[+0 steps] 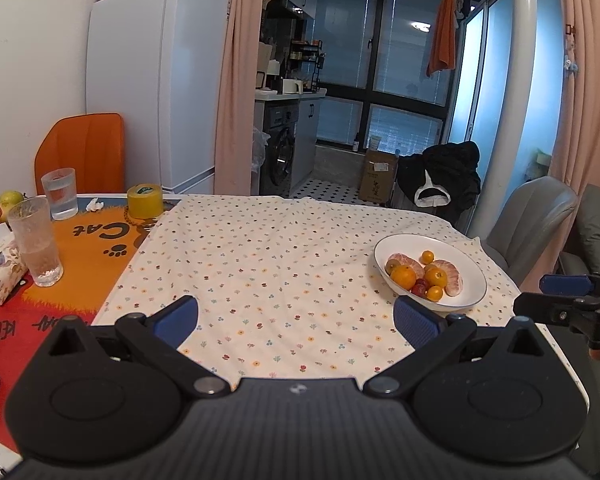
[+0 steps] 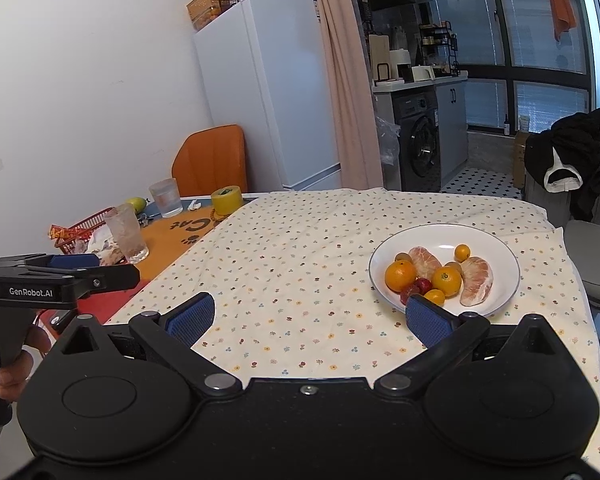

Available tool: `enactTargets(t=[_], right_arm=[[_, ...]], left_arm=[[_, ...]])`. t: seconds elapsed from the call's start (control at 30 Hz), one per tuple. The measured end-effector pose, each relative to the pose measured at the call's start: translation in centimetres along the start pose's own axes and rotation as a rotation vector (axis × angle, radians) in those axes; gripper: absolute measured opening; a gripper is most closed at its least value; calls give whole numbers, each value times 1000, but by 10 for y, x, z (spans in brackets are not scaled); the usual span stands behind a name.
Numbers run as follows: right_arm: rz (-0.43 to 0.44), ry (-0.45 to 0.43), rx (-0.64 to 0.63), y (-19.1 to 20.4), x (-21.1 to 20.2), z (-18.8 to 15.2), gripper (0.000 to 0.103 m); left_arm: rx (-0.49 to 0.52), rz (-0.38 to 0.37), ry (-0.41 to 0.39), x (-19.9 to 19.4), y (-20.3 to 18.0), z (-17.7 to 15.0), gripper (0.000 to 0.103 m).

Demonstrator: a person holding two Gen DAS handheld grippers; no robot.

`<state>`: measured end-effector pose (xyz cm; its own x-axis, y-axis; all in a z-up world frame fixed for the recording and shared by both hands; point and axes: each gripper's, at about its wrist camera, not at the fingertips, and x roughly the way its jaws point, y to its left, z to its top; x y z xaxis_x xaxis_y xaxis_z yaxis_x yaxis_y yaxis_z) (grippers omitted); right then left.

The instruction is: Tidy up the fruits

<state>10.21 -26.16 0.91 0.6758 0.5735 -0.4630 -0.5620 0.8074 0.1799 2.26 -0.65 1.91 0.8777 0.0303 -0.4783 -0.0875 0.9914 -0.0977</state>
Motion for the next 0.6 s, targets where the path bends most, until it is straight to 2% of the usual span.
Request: enactTargets(t=[0.6], right_arm=[[-1, 11, -6, -1, 1, 0, 103]], left_arm=[[-13, 10, 2, -1, 4, 3, 103]])
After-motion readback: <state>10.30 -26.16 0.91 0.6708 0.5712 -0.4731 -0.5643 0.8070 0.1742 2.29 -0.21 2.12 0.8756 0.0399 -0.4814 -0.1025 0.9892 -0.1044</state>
